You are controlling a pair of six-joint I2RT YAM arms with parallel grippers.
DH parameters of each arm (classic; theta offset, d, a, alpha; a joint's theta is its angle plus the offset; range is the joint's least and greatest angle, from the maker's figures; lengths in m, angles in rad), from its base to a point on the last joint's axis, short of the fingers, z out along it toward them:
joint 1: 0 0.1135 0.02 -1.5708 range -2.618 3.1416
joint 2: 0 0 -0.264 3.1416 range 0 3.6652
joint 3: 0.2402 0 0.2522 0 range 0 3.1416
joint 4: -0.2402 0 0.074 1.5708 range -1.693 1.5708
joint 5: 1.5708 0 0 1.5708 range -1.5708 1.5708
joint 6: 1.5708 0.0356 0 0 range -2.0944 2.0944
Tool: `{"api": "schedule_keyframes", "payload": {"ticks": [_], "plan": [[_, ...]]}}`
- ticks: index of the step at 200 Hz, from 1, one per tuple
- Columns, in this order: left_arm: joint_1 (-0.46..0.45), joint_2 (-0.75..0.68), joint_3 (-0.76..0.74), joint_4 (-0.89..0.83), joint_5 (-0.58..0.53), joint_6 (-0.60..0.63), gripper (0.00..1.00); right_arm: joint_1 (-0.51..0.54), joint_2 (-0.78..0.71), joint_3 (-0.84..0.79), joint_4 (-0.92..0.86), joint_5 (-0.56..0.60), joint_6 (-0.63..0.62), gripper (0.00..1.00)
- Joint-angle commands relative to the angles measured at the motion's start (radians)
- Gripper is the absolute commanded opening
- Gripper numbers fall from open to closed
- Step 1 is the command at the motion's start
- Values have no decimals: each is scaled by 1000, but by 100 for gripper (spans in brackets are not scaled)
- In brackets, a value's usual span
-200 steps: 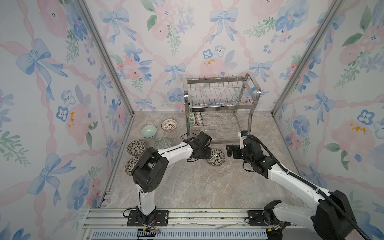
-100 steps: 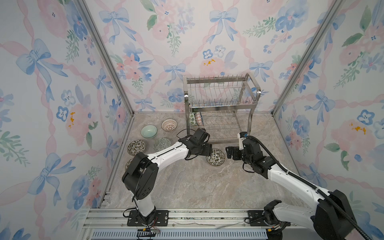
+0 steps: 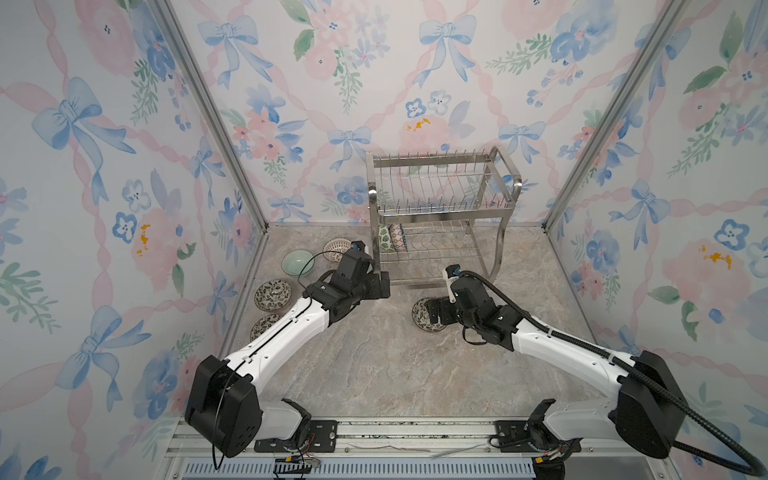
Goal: Load the bowls into the dish rack
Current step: 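Release the bowl with the left gripper while the right gripper grasps its rim, then lift the leaf-print bowl on edge with the right gripper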
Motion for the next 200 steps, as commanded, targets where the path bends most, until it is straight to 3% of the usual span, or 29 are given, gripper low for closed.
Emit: {"api": "schedule_keyframes", "payload": {"ticks": [1, 24, 72, 128, 200], "plan": [[47, -75, -66, -3, 71, 32, 98, 41, 75, 66, -75, 38, 35, 97], [126, -165, -187, 110, 237, -8, 98, 48, 183, 130, -103, 23, 75, 100], [175, -221, -331, 244, 408, -110, 98, 118, 385, 322, -234, 57, 93, 85], [201, -268, -360, 267, 442, -145, 98, 178, 460, 372, -317, 147, 136, 71], [228, -225, -360, 270, 454, -165, 98, 176, 494, 341, -298, 155, 143, 50]]}}
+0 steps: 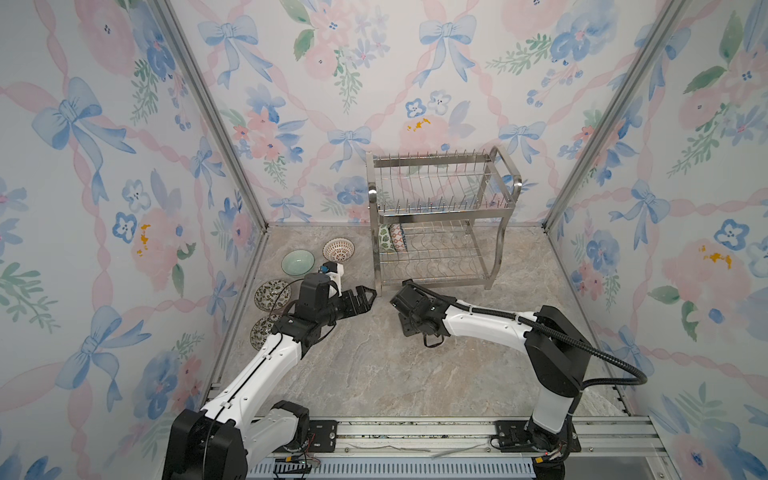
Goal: Load the bowls into the dish rack
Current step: 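Lift the leaf-print bowl on edge with the right gripper, then carry the bowl into the lower rack slot with the right gripper while the left follows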
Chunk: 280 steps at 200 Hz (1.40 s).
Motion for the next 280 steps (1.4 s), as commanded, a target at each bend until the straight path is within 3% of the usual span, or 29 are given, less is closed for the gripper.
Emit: {"api": "schedule_keyframes", "payload": {"ticks": [1, 51, 73, 119, 176, 207, 227, 263, 280], "plan": [[16, 32, -12, 11, 27, -19, 98, -1, 26, -12, -21, 22, -1, 50], [24, 44, -13, 14, 26, -16, 98, -3, 63, 5, -12, 37, -32, 37], [25, 41, -17, 15, 27, -22, 98, -2, 80, 18, -18, 42, -40, 19], [23, 34, -10, 20, 25, -22, 98, 2, 1, 10, 9, 7, -73, 0], [17, 90, 120, -11, 60, 6, 98, -6, -298, -131, 248, -139, -182, 0], [-32, 140, 211, -12, 11, 64, 98, -139, -430, -241, 491, -287, -168, 0], [-84, 182, 258, -12, -40, 97, 98, -218, -449, -295, 645, -358, -166, 0], [-119, 262, 349, -16, 39, 137, 98, -330, -399, -349, 902, -438, -122, 0], [-143, 276, 354, -14, 15, 166, 98, -377, -361, -363, 997, -467, -100, 0]]}}
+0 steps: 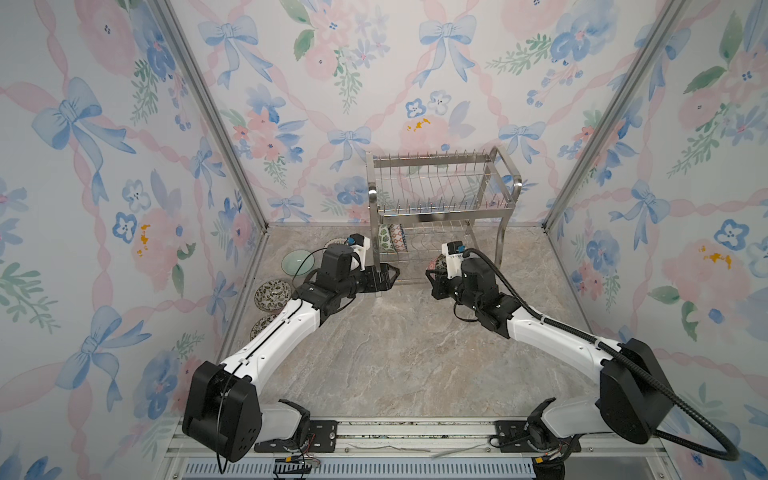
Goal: Load the bowls into the dish rack
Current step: 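Carry the bowl into the lower rack slot with the right gripper while the left follows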
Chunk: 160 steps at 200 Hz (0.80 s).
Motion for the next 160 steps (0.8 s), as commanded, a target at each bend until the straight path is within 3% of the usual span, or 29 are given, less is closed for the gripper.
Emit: {"api": "schedule_keyframes", "payload": {"ticks": [1, 33, 89, 160], "plan": [[-24, 18, 24, 0, 3, 70, 98, -48, 38, -17, 268, -81, 32, 0], [-49, 43, 4, 20, -27, 80, 98, -124, 122, -3, 386, -118, 81, 0], [-96, 102, 104, -17, -103, 95, 98, -172, 342, 101, 544, -185, 159, 0], [-109, 148, 94, -28, -172, 134, 98, -208, 547, 303, 603, -272, 204, 0]]}}
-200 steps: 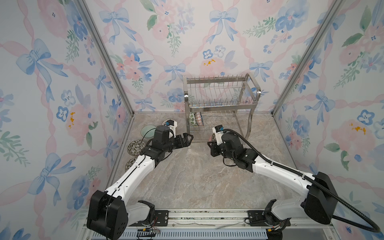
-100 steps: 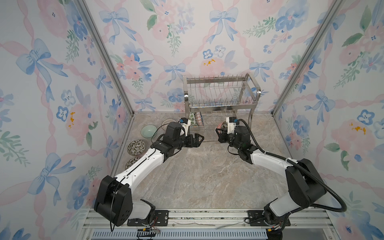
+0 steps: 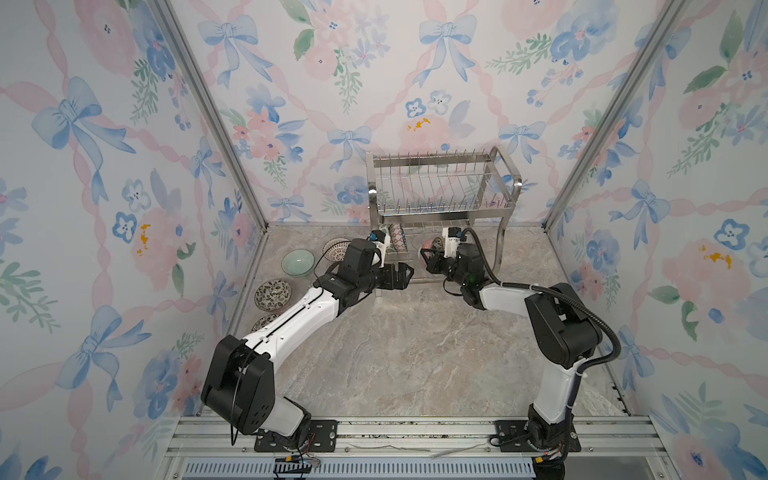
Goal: Load the bowls into the dish rack
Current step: 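Carry the bowl into the lower rack slot with the right gripper while the left follows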
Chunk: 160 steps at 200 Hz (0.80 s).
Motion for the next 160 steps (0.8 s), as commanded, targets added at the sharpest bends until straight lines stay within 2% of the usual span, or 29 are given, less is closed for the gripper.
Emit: {"api": "schedule_keyframes", "payload": {"ticks": [1, 23, 88, 160], "plan": [[-5, 17, -7, -19, -36, 39, 98, -28, 52, 102, 139, -52, 35, 0], [-4, 24, -7, -20, -44, 51, 98, -40, 124, 180, 157, -79, 90, 0], [-4, 21, -19, -20, -49, 73, 98, -44, 298, 392, 143, -133, 154, 0], [5, 43, -14, -20, -44, 73, 98, -45, 411, 504, 203, -191, 243, 0]]}}
